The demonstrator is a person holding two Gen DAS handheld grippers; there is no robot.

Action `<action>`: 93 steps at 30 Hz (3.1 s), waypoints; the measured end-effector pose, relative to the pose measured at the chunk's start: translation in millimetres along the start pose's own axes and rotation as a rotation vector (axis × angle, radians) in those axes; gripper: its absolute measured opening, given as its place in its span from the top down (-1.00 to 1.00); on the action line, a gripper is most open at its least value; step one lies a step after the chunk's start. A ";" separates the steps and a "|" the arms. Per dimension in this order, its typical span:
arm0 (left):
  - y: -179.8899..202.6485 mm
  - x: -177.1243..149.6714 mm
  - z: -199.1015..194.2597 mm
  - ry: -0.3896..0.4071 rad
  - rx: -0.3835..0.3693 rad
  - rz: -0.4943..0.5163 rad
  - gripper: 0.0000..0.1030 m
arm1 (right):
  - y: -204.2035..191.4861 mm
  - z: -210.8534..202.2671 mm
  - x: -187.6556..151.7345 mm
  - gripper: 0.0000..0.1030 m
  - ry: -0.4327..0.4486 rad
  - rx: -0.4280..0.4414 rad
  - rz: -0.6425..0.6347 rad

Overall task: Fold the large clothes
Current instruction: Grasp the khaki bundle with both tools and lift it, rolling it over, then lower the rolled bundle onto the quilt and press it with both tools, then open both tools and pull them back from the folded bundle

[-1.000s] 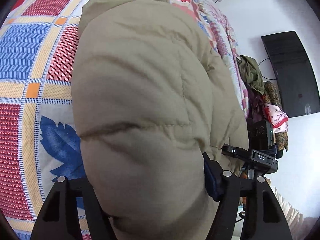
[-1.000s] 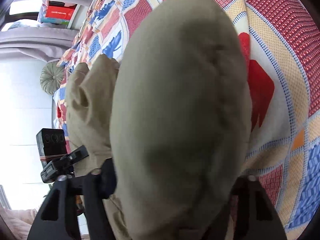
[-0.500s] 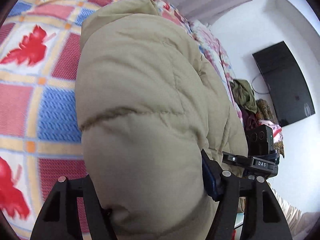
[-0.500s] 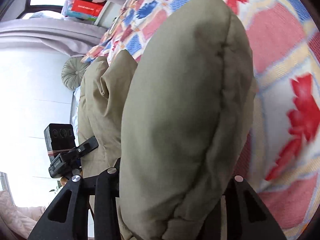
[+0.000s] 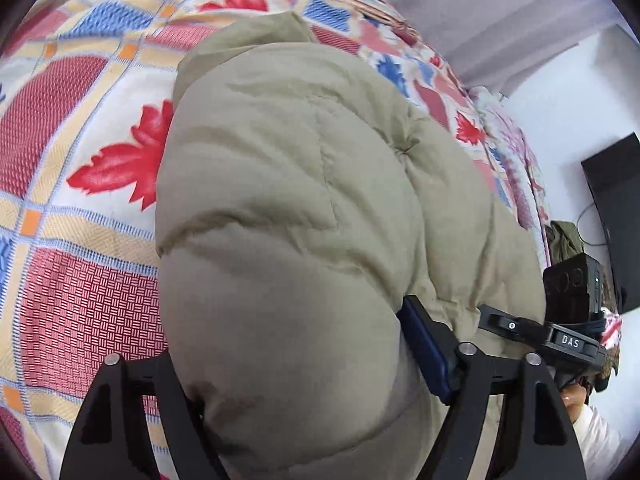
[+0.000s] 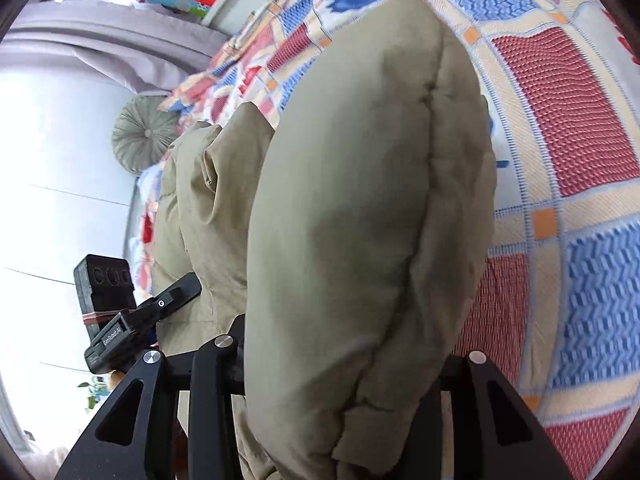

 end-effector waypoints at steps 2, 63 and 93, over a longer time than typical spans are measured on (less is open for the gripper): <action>-7.8 -1.9 4.0 0.016 -0.003 -0.014 -0.69 | 2.2 11.4 1.3 0.15 -0.001 -0.014 -0.007; 56.0 -24.9 -2.5 0.088 0.462 0.321 -0.77 | -36.9 -24.7 -24.8 0.72 0.174 -0.292 0.040; 41.0 -113.1 -63.7 0.026 0.414 0.139 -0.81 | -38.3 -6.2 -102.8 0.65 0.060 -0.402 -0.064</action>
Point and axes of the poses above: each gripper's, at about its wrist camera, not at the fingertips, and z roughly the way its jaws point, y to its right, x to its top, the point moved 7 cm from there along z, roughly the way its jaws point, and after that the axes turned 14 degrees about -x, right-handed, at the moved point
